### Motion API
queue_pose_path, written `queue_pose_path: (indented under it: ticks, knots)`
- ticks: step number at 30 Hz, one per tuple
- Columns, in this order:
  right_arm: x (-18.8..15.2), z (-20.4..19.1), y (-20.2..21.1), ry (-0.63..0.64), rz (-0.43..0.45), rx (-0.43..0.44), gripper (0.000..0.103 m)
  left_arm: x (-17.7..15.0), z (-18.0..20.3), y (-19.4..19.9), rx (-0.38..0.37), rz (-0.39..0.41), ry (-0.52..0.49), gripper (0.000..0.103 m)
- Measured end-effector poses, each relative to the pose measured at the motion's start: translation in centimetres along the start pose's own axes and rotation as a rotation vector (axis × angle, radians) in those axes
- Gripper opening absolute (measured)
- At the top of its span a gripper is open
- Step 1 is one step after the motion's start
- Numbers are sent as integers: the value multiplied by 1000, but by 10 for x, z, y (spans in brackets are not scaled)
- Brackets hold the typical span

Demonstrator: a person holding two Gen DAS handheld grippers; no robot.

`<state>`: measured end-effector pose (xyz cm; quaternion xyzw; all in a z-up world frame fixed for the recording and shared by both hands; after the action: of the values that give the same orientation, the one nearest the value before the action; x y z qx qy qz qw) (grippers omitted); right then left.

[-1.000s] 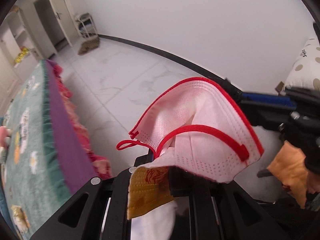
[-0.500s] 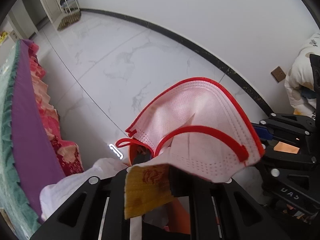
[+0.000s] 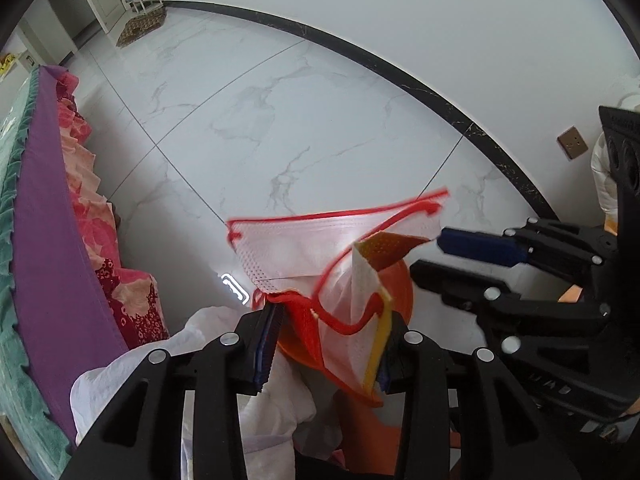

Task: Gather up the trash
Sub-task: 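Open both grippers over the orange bucket to drop the items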

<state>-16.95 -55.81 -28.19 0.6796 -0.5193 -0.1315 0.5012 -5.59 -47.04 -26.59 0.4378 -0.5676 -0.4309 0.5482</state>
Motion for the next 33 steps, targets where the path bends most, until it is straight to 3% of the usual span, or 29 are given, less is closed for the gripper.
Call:
queue_pose_path:
  ticks: [3, 8, 10, 14, 16, 21, 24, 33]
  knots:
    - [1, -3, 4, 2, 9, -4, 33, -1, 1, -1, -4, -4, 3, 51]
    - [4, -5, 12, 5, 29, -9, 33, -1, 4, 2, 3, 5, -10, 55]
    - [4, -1, 17, 0, 37, -14, 33, -1, 4, 4, 19, 13, -19, 63]
    - [7, 1, 22, -6, 42, -26, 34, 0, 4, 7, 18, 26, -19, 69]
    - [8, 2, 23, -11, 47, -32, 33, 0, 4, 8, 24, 29, -24, 78]
    - [10, 1, 26, -13, 53, -37, 33, 1, 5, 10, 29, 33, -32, 79]
    - [10, -1, 26, -10, 58, -41, 34, 2, 3, 11, 53, 44, -33, 90]
    - [13, -7, 28, 3, 58, -35, 34, 0, -4, 8, 75, 29, -18, 91]
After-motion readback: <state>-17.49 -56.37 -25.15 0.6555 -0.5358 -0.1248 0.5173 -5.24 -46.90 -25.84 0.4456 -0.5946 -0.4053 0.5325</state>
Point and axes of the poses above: each gripper's, at about its wrist camera, not at the fingertips, and y roughly against the way its jaws point, z to its right, x to its top, the point moved 5 cm from there along -y, roughly the way its jaws point, and after that the axes turned 8 degrees about -y, right-handed, at the moved point
